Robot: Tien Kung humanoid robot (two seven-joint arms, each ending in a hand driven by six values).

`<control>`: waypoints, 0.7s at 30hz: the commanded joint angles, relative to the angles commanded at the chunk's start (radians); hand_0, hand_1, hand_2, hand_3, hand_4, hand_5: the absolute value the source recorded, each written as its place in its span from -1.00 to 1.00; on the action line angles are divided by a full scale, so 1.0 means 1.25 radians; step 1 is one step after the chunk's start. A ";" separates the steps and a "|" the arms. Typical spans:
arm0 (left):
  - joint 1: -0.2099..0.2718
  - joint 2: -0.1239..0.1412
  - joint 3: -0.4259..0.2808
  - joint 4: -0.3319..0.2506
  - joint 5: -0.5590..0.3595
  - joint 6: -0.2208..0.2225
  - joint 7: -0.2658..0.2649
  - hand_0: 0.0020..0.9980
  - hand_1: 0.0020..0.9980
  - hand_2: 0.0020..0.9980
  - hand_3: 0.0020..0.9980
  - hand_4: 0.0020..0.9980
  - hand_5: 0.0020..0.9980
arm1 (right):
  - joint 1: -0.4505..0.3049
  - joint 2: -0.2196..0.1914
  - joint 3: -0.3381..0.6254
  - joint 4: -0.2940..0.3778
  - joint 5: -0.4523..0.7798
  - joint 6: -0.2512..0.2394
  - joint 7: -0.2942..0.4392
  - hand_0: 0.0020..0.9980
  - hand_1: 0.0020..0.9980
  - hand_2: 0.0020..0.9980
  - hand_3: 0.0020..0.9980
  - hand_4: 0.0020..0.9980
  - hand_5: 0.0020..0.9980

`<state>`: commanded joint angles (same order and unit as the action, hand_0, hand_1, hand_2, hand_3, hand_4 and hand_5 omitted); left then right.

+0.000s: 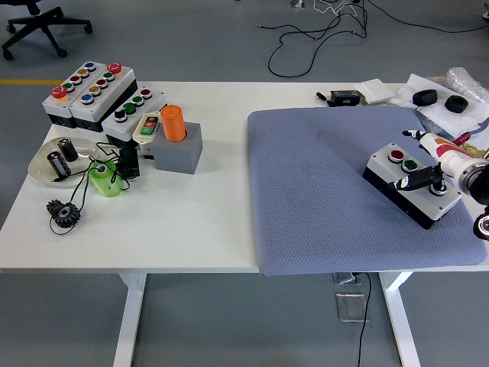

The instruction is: Pick up the button,place it on the desk,press the button,press the button

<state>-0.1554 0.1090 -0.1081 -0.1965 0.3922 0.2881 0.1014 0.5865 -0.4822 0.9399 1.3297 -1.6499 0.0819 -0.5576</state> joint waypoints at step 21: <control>0.001 0.000 0.003 0.000 -0.002 0.001 0.000 0.20 0.04 -0.05 -0.08 -0.44 0.94 | 0.104 0.105 -0.062 -0.182 -0.137 0.070 -0.066 0.72 0.49 0.52 0.86 1.00 -0.54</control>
<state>-0.1544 0.1094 -0.1037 -0.1964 0.3899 0.2889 0.1013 0.7170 -0.3511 0.8626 1.1021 -1.8208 0.1698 -0.6401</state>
